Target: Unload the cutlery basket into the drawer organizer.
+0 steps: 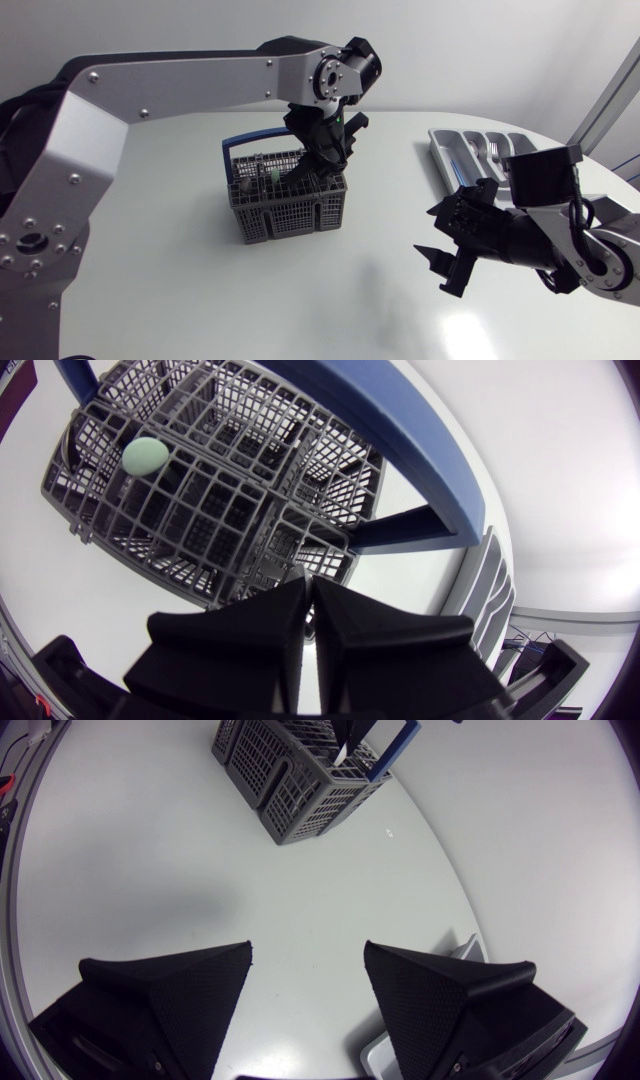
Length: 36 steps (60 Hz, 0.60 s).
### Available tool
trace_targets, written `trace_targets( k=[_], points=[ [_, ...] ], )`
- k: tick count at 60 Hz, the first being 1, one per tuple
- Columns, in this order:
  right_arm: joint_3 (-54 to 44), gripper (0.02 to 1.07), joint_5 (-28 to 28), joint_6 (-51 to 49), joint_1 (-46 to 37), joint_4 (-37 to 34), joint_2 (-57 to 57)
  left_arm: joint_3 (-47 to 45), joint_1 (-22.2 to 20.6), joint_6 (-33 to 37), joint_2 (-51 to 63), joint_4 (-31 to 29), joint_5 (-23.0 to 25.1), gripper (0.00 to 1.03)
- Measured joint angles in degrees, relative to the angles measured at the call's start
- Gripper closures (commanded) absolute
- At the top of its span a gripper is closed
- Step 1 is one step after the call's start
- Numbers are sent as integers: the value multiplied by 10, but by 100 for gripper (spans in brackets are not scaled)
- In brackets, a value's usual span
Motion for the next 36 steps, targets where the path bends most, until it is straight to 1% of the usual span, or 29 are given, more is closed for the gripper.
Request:
trace_targets(
  k=[36],
  points=[
    [0,26,5,0,11,0,0,-14,0,0,-45,5,5,99]
  ],
)
